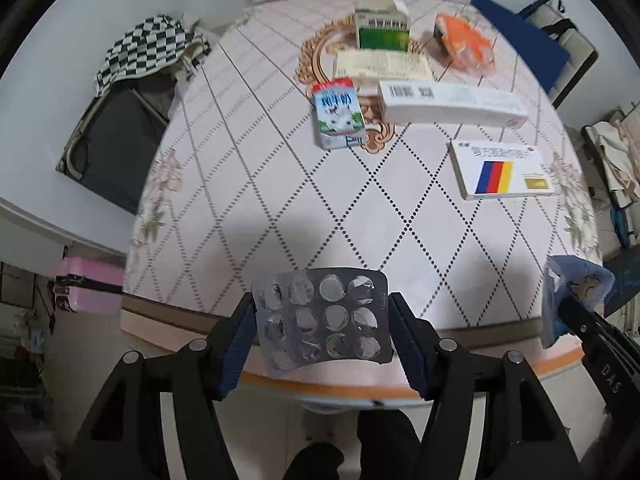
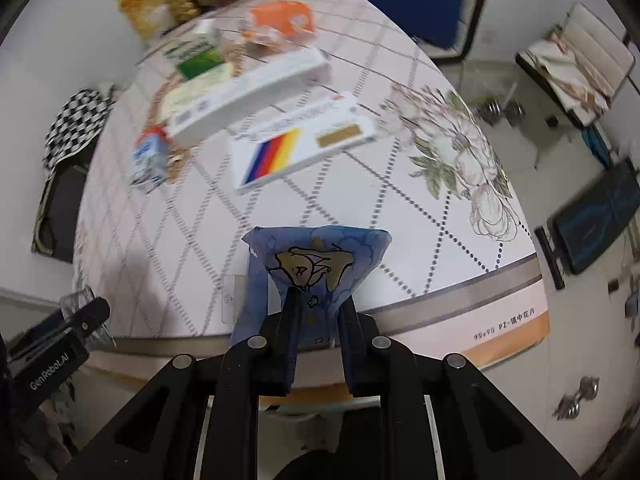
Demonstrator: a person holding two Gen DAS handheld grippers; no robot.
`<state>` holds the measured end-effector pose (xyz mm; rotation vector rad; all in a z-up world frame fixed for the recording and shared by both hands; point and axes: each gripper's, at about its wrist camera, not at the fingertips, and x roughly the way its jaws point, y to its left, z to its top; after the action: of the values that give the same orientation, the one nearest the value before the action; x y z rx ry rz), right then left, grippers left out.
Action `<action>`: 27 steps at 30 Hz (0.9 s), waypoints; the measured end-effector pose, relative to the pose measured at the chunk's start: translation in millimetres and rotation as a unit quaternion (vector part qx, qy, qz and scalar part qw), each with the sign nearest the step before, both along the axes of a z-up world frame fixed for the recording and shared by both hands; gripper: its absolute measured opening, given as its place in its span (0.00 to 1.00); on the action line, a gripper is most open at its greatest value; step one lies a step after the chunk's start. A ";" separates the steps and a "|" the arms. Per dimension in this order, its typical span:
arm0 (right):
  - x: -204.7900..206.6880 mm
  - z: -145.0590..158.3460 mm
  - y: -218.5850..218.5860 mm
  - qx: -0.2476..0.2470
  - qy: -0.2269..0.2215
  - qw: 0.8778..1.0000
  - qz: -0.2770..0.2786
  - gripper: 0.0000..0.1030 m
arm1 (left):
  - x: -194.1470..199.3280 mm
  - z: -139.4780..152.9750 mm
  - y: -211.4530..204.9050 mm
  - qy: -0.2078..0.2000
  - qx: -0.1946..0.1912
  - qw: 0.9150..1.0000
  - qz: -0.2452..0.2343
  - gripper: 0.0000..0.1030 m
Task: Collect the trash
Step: 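Carry the blister pack and blue wrapper in both grippers to the bin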
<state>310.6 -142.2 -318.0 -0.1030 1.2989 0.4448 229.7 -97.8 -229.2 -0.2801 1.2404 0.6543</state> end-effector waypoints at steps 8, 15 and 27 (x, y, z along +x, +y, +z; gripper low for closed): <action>-74.7 42.7 5.5 0.017 -0.051 0.998 0.034 0.18 | -69.3 36.0 -14.3 -0.051 -0.003 0.998 -0.024 0.60; -172.9 39.5 -4.7 0.017 -0.038 0.998 0.038 0.18 | -144.8 27.0 -30.2 -0.061 -0.028 0.996 -0.060 0.60; -262.9 -172.5 -25.0 -0.034 0.121 0.992 0.032 0.18 | -207.7 -205.0 0.2 0.040 -0.183 0.982 -0.013 0.60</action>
<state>47.7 -167.2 -490.5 -0.1507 1.5524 0.4783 22.0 -97.6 -434.2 -0.5458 1.4378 0.4151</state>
